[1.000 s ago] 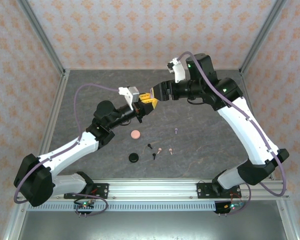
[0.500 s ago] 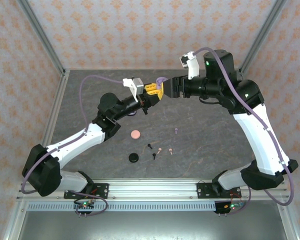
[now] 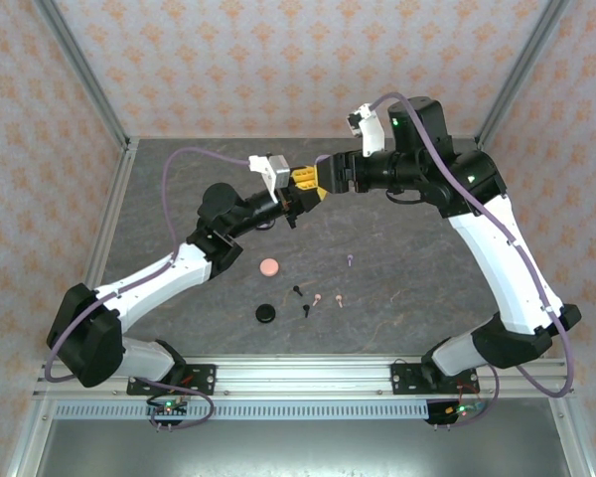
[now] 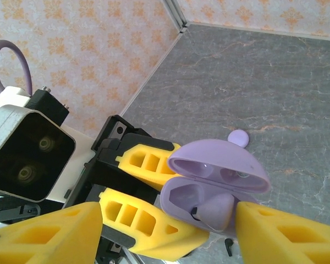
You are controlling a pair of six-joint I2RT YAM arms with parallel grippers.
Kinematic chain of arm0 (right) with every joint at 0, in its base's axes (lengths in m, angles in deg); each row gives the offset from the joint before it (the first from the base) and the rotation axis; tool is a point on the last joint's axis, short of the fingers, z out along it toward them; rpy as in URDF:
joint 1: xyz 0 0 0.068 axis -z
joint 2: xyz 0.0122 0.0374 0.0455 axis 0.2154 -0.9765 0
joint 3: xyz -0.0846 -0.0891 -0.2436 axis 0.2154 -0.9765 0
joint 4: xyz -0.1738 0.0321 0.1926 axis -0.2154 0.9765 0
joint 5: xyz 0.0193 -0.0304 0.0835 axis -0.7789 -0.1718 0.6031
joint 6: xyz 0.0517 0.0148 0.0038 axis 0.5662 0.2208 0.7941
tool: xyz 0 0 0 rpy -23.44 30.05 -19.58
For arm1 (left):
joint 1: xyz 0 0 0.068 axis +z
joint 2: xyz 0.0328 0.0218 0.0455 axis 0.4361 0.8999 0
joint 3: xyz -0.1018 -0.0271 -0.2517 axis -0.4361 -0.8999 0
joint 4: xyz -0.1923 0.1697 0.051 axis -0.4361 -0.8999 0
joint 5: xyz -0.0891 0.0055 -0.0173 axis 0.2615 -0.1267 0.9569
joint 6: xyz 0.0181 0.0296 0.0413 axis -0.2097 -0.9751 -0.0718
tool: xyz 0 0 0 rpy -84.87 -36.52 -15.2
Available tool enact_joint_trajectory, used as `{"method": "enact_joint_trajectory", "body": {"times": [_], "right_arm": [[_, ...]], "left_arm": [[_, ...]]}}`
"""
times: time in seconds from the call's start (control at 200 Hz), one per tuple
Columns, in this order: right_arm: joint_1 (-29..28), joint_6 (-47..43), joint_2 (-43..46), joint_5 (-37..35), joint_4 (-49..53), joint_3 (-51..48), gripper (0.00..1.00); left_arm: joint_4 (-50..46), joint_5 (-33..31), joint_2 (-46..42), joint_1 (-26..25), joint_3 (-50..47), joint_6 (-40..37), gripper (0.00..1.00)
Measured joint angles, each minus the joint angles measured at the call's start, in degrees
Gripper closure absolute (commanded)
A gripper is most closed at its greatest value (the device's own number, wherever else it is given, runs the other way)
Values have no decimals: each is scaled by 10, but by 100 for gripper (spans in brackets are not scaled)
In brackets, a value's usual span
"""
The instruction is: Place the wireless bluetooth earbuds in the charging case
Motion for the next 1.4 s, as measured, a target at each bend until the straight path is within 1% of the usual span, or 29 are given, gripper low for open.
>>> {"method": "enact_joint_trajectory", "body": {"times": [0.145,0.881,1.181,1.401], "right_arm": [[2,0,0,7,-7,0,38],[5,-11,-11,29,-38,-2,38],[6,-17,-11,29,-42,-2,33],[0,-22,-11,12,-42,-2,23]], "left_arm": [[-2,0,0,0,4,0,100],[1,1,8,-4,10,1,100],[2,0,11,-4,13,5,100],[2,-1,14,-4,13,5,100]]}}
